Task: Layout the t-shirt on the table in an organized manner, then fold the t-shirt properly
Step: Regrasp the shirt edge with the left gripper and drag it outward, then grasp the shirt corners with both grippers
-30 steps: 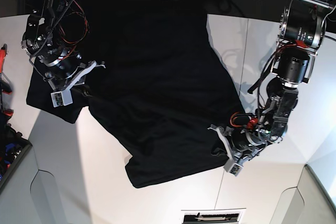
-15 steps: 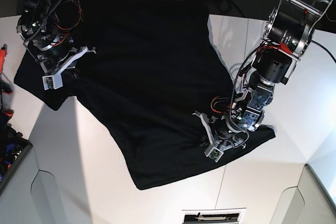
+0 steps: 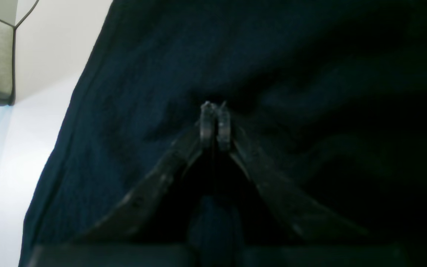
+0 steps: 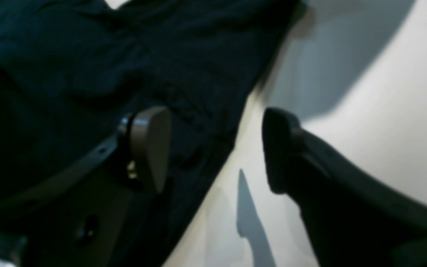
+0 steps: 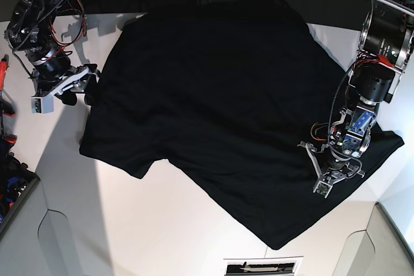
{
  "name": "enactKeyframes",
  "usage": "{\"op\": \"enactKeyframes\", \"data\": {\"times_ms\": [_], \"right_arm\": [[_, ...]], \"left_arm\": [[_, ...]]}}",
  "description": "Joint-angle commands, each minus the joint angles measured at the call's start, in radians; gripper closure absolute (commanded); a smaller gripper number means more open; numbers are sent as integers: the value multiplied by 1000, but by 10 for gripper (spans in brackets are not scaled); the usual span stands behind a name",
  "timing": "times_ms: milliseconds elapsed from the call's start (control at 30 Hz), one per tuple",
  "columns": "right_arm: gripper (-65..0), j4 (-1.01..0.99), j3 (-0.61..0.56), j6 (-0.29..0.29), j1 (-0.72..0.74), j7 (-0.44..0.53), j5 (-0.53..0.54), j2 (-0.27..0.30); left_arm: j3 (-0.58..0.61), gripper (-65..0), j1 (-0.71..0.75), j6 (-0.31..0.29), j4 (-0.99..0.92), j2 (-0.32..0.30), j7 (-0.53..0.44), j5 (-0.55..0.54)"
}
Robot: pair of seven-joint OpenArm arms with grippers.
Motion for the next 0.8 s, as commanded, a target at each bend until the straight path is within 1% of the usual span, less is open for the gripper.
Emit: {"op": "enactKeyframes", "data": {"times_ms": [0,67,100,133,200,233,367,467,600,700,767], "right_arm": [[-388,19,-6,3,4,16,40,5],[-381,19,-32,3,-2,16,66,5],[-337,19,-55,4,-2,16,71,5],[-258,19,-82,4,-2,17,70,5],[-27,19,-144,4,-2,24,60,5],[0,19,-175,4,-2,31,36,5],[0,13,-259,3,-2,47,-108,5],[0,-28,-277,3,-2,48,-142,5],[0,-142,-277,3,-2,74,-152,9],[0,-209,-277,3,1,132,-201,21],[0,-227,-275,3,4,180,-232,42]], "left_arm": [[0,0,-14,-10,1,-15,51,4],[0,0,-15,-10,1,-18,77,-3],[0,0,-15,-10,1,-18,83,-3],[0,0,-15,-10,2,-17,82,-3],[0,0,-16,-10,3,-16,82,-3],[0,0,-17,-10,6,-17,82,-3],[0,0,-18,-10,7,-18,83,-3],[0,0,-18,-10,7,-21,83,-3],[0,0,-18,-11,7,-23,83,-3],[0,0,-18,-11,9,-23,83,-3],[0,0,-18,-13,16,-22,83,-3]]}}
